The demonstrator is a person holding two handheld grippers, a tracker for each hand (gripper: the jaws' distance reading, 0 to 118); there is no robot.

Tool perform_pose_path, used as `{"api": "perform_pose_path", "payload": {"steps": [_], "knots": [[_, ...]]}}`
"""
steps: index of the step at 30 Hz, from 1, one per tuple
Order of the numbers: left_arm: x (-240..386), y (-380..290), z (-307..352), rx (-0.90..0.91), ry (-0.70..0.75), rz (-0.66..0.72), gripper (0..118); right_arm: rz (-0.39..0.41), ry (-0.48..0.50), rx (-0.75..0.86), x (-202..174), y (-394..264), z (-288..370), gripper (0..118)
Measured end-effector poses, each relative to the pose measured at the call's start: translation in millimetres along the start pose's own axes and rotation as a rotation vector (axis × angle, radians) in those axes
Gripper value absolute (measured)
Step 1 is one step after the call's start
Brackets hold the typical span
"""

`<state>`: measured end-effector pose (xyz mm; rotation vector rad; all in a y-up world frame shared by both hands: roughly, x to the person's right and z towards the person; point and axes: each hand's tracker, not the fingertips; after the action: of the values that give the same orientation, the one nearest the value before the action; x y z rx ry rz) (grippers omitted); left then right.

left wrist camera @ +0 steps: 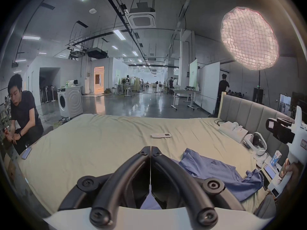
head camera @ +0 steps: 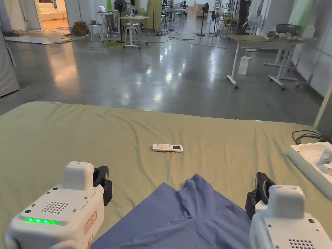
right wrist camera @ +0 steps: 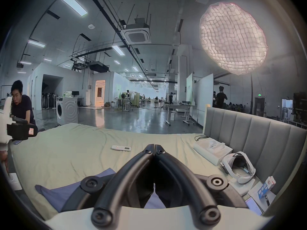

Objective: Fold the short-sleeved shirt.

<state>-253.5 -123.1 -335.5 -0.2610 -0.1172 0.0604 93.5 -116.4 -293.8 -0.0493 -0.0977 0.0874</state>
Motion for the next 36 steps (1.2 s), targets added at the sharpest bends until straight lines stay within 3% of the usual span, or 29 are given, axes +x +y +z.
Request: {"api": "perform_pose_path", "payload": {"steps": [10,16,19,20,21,23,24,36], "knots": [[-77,-33,23,-0.121,0.161,0.027,1,0.005,0.04,-0.067,-7,-14,-17,0],[-137,-75,15,-0.39,0.218,0.082,1,0.005,0.055,-0.147,-10,-34,-28,0],[-156,-96,7,-0.505,0.178,0.168,1,0.012,0.063,-0.186,-11,-42,-33,0],[-161,-102,4,-0.552,0.163,0.203,5,0.008,0.071,-0.202,-11,-44,-34,0],[-166,-109,-1,-0.598,0.15,0.235,16,0.007,0.074,-0.214,-10,-47,-36,0],[-171,-122,-5,-0.669,0.15,0.282,60,0.008,0.078,-0.23,-11,-51,-38,0],[-171,-129,-6,-0.688,0.135,0.311,68,0.012,0.078,-0.237,-11,-53,-39,0],[-160,-179,-47,-0.853,0.167,0.309,68,0.021,0.057,-0.314,-4,-69,-45,0]]}}
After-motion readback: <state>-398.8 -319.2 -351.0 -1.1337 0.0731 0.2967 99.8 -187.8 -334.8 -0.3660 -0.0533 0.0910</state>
